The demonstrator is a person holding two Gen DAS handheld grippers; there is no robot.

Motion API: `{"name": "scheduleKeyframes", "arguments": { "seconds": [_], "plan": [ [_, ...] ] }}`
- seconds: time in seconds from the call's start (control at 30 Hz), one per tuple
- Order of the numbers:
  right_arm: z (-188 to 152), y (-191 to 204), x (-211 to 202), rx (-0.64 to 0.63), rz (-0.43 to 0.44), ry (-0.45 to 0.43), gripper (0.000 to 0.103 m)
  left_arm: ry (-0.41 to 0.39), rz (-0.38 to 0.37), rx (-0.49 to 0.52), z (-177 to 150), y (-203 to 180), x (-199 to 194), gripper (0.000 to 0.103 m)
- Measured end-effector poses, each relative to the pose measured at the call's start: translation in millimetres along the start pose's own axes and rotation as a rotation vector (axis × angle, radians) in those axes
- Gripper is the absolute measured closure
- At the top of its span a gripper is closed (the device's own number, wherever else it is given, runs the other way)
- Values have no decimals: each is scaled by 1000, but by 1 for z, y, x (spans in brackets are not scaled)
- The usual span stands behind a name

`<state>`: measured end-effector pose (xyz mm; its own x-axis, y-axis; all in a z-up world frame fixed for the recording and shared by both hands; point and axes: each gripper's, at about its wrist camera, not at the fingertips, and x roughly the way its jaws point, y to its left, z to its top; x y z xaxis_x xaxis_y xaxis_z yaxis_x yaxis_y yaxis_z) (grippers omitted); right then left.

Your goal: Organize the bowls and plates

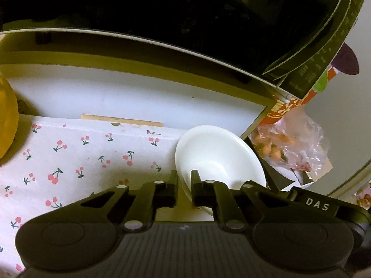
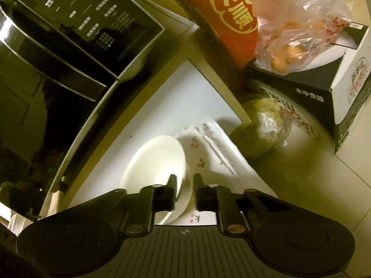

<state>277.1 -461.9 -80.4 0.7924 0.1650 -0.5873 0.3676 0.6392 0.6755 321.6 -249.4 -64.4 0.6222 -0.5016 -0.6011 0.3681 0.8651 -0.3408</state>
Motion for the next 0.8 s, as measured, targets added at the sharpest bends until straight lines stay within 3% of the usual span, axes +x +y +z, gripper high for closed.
{"name": "scheduleKeyframes", "arguments": {
  "seconds": [0.8],
  "plan": [
    [-20,66,-65,-131,22,33,93,-55,20,-31,-5,8,-89,94]
  ]
}}
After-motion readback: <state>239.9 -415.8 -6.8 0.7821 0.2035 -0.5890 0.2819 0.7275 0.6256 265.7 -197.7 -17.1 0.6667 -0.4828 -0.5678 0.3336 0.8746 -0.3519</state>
